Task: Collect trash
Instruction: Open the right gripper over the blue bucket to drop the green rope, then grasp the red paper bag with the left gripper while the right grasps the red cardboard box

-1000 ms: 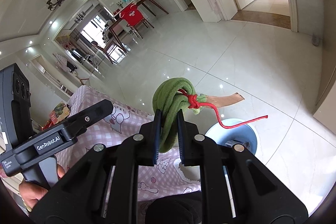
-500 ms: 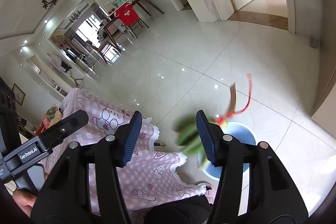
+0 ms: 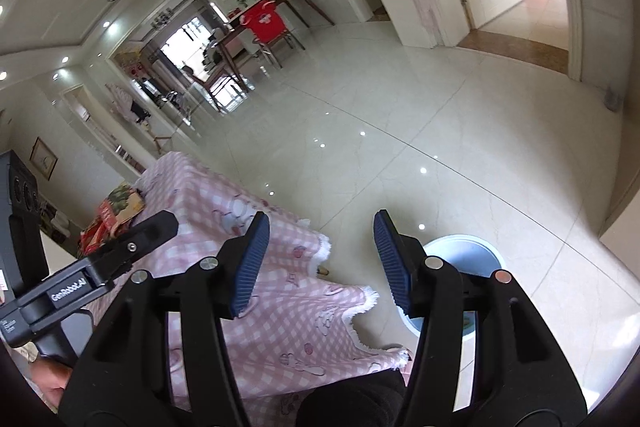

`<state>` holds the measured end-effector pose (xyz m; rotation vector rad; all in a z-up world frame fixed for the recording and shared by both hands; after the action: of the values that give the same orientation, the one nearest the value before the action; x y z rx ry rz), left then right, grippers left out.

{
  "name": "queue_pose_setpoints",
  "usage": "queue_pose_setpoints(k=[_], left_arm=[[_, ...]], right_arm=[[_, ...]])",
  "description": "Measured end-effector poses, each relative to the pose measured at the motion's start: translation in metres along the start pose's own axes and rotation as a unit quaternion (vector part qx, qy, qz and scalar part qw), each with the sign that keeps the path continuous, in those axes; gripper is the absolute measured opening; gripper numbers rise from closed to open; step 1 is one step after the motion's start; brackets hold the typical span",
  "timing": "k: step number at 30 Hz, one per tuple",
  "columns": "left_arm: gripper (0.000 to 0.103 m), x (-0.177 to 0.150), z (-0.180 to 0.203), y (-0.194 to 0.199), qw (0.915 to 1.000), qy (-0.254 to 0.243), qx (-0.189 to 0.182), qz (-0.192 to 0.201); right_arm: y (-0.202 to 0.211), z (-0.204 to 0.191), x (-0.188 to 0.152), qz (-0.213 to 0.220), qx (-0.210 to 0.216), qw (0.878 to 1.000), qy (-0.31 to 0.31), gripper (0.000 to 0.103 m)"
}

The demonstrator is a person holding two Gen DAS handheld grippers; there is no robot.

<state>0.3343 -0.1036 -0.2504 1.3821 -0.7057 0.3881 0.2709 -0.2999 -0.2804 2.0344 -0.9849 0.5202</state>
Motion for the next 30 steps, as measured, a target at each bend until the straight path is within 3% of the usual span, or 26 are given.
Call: queue_pose_setpoints(k=[3, 8, 13, 17, 23, 30], left_arm=[[0.078, 0.000, -0.037, 0.016, 0.9996, 0.015, 0.020, 0.013], [0.080, 0.002, -0.123, 0.050, 0.9936, 0.044, 0.092, 0.049], [0.081, -0.003, -0.233, 0.075, 0.9772, 0.086, 0.183, 0.064], [0.081, -0.009, -0.304, 0.079, 0.9669, 0.131, 0.211, 0.057], [0.081, -0.012, -0.352, 0.060, 0.9633, 0.138, 0.228, 0.035], [0.081, 0.002, -0.354, 0.040, 0.9659, 0.085, 0.242, 0.034]], right_arm=[[-0.007, -0.036, -0.002, -0.008, 0.019, 0.999, 0.026, 0.055], [-0.035, -0.114, -0.010, -0.033, 0.059, 0.994, 0.087, 0.055], [-0.073, -0.190, -0.025, -0.061, 0.084, 0.982, 0.160, 0.056], [-0.113, -0.239, -0.037, -0.090, 0.091, 0.970, 0.209, 0.059], [-0.170, -0.291, -0.058, -0.124, 0.071, 0.945, 0.294, 0.062], [-0.235, -0.329, -0.083, -0.155, 0.032, 0.902, 0.401, 0.065]])
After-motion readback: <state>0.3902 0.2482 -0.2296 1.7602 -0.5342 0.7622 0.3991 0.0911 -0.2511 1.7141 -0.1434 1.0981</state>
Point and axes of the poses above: each gripper's, at about its wrist camera, not at the fingertips, and y roughly against the way its jaws point, z to its right, x to its top, the point moved 8 cm from there along -y, roughly the way its jaws point, and after that the axes turned 9 degrees about x, right-handed, at the moved point
